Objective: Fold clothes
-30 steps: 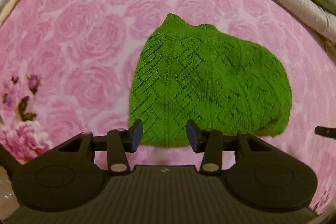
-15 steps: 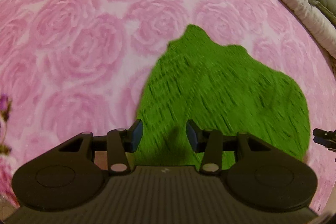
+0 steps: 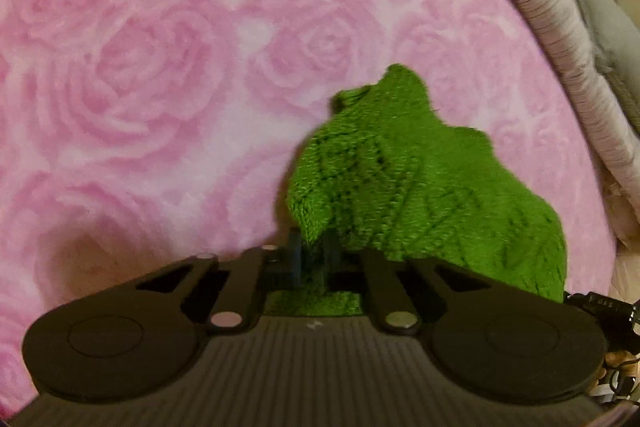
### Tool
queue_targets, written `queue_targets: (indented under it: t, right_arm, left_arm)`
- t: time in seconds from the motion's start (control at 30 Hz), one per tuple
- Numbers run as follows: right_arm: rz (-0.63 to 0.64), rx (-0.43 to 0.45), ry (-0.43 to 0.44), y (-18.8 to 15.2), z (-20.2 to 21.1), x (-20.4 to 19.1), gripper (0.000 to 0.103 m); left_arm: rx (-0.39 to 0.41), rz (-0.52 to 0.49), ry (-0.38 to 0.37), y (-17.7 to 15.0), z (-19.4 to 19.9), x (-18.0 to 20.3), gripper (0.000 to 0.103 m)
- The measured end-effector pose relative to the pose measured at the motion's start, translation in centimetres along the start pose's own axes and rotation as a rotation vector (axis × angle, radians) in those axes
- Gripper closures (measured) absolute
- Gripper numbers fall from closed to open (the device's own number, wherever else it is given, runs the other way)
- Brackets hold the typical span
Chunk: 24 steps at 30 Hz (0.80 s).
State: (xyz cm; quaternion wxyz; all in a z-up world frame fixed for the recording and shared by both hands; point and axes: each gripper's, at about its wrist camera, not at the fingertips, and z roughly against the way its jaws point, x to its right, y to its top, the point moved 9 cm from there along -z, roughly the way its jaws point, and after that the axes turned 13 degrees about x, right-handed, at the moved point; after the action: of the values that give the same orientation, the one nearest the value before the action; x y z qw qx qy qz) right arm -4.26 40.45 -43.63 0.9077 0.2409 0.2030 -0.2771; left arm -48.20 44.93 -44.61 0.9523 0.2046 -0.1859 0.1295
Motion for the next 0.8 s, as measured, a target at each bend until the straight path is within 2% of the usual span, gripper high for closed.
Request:
queue_targets:
  t: [0.27,0.37,0.47,0.57,0.63,0.73,0.8]
  right_arm:
    - [0.220,0.190,0.134,1.1,8.7,-3.4,0.099]
    - [0.297,0.207,0.190,-0.1,11.8,-4.5,0.099]
    - [0.372,0.188,0.210,-3.0,15.0,-4.8,0.100]
    - [0.400,0.142,0.199,-7.2,18.0,-3.4,0.100]
    - [0.412,0.091,0.157,-10.2,19.5,-1.6,0.103]
    - [0.408,-0.048,0.031,-14.6,20.4,2.3,0.103]
    - [0.389,-0.120,-0.054,-16.8,20.9,4.7,0.100]
  left_arm:
    - [0.118,-0.042,-0.144,1.1,8.2,1.4,0.098]
    - [0.137,-0.070,-0.201,0.0,12.2,2.3,0.099]
    - [0.127,-0.120,-0.239,-2.7,16.1,2.6,0.099]
    - [0.089,-0.146,-0.213,-6.6,18.7,0.8,0.099]
    - [0.048,-0.130,-0.153,-9.1,19.7,-1.3,0.099]
    - [-0.027,-0.145,-0.011,-12.3,20.3,-4.7,0.099]
    - [-0.042,-0.155,0.026,-13.2,20.7,-5.7,0.098]
